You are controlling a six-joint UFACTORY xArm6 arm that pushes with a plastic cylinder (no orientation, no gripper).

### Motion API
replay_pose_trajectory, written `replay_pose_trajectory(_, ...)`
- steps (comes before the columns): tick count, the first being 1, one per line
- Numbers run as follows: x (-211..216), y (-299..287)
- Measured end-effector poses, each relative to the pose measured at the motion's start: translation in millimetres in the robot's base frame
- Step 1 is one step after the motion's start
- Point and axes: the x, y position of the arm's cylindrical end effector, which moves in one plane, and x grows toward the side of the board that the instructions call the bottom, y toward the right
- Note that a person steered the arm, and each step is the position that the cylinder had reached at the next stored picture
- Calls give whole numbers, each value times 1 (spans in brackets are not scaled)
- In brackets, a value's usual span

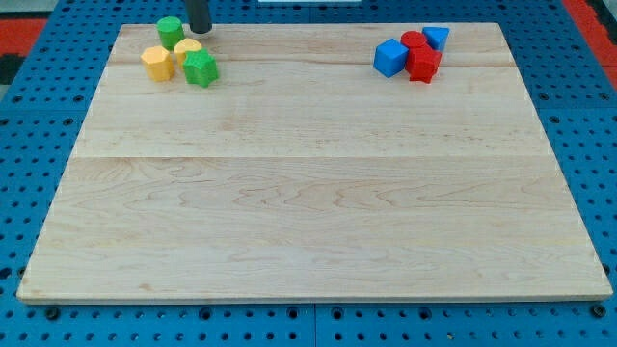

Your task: Push the yellow hexagon towards the bottom side of the board

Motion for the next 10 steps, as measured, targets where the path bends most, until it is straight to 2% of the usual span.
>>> replay_pose_trajectory(2,0,-22)
replay_pose_trajectory(5,0,-113)
replay_pose_trajectory(7,41,-67)
replay_pose_trajectory(9,78,-49)
replay_pose_trajectory(10,83,-49)
